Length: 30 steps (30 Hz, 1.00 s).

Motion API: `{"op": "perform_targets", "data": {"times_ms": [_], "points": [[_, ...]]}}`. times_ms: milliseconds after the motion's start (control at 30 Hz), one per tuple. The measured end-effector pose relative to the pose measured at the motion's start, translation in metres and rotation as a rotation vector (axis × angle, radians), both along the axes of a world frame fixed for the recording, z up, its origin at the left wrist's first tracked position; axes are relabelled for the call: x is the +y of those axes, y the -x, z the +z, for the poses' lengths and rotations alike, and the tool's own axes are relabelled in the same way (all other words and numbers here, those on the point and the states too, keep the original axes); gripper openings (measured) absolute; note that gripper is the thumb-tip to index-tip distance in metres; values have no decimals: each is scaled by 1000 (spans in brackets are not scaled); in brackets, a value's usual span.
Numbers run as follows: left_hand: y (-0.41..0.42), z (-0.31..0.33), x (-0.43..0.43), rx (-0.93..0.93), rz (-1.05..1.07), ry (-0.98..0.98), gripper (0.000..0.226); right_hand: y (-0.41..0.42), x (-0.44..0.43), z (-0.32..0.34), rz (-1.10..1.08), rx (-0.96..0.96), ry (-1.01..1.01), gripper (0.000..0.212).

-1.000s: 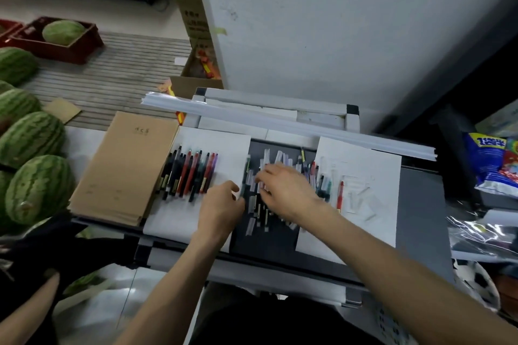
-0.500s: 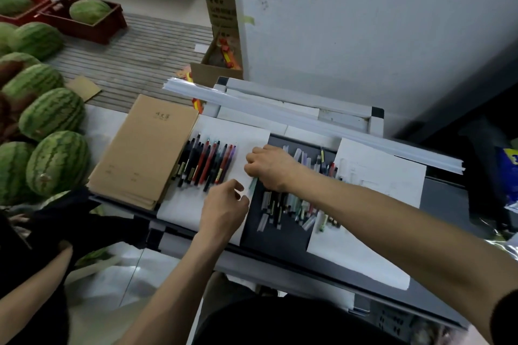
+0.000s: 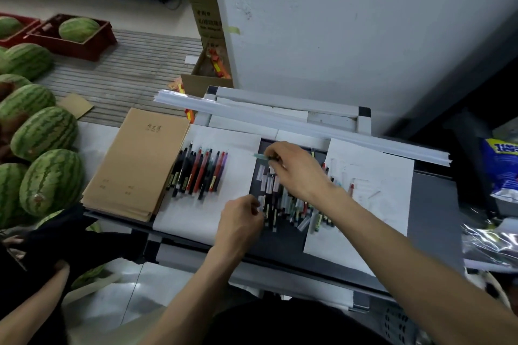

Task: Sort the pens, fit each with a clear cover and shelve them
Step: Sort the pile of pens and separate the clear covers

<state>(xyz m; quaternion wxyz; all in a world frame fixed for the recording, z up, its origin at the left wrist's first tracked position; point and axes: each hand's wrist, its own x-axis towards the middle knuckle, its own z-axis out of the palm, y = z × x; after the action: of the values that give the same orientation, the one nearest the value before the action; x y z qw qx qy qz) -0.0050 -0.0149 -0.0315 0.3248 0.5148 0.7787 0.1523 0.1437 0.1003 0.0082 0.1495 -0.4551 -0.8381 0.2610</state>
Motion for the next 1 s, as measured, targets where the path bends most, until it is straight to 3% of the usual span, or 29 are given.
{"op": "perform_targets", "data": {"times_ms": [100, 200, 367, 1000], "points": [[-4, 0, 8, 42, -36, -11, 23, -20, -21, 4, -253, 142, 161, 18], [-8, 2, 16, 93, -73, 2, 9, -36, -42, 2, -472, 307, 328, 16], [-13, 1, 29, 141, -99, 44, 32, -50, -65, -8, -707, 528, 489, 11], [-26, 7, 35, 117, -25, 98, 27, -48, -97, -23, -794, 664, 670, 8]]}}
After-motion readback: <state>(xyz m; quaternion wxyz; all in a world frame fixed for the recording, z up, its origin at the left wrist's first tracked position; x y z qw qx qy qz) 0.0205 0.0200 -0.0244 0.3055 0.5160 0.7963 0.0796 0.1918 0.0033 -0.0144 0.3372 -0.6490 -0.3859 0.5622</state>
